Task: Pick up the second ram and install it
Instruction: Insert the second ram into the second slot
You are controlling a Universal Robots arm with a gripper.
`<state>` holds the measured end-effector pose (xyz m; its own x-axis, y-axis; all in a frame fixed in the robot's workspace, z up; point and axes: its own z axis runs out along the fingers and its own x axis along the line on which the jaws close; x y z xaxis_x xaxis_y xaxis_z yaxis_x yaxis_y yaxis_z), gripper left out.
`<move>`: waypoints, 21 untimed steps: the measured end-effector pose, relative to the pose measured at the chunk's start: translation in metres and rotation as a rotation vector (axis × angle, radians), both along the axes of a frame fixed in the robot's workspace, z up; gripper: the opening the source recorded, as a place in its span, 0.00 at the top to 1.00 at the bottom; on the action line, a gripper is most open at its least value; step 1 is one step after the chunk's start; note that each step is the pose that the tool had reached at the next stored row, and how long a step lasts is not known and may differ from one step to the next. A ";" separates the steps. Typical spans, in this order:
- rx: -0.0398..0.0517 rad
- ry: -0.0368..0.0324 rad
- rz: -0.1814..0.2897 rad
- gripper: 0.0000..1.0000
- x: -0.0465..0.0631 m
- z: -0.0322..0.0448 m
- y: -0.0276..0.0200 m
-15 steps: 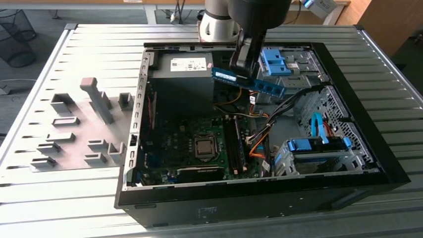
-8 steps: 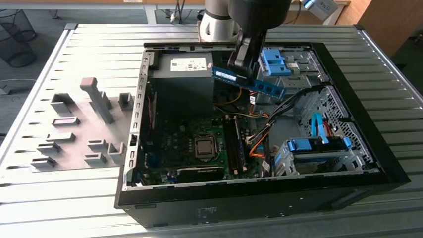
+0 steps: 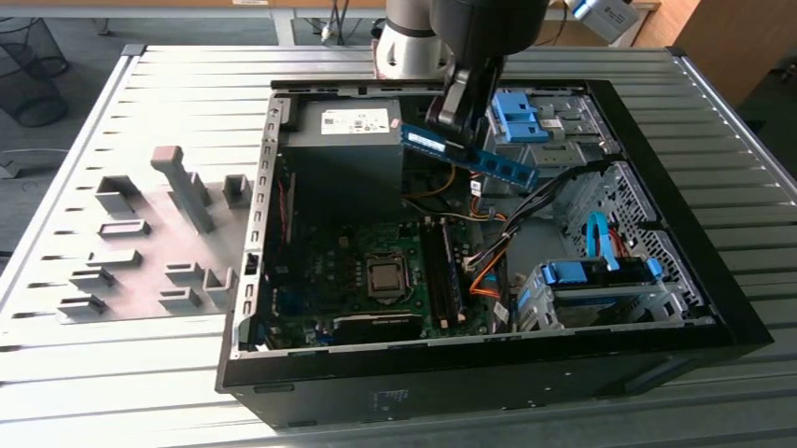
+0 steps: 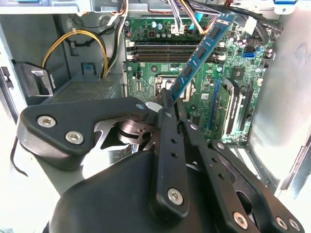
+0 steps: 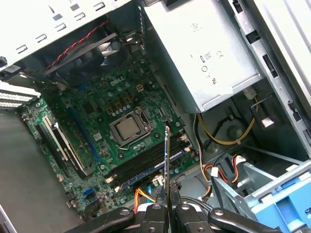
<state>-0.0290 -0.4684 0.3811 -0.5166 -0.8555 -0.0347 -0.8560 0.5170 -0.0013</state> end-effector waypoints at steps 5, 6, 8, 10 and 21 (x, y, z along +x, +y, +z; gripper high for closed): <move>0.0000 0.0000 -0.027 0.86 0.000 0.0000 0.0000; 0.0000 0.0000 -0.032 0.86 0.000 0.0000 0.0000; 0.0000 0.0000 -0.042 0.86 0.000 0.0000 0.0000; 0.0000 0.0000 -0.054 0.86 0.000 0.0000 0.0000; 0.0000 0.0000 -0.113 0.86 0.000 -0.0001 0.0000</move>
<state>-0.0290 -0.4684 0.3810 -0.6097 -0.7919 -0.0347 -0.7924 0.6101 -0.0013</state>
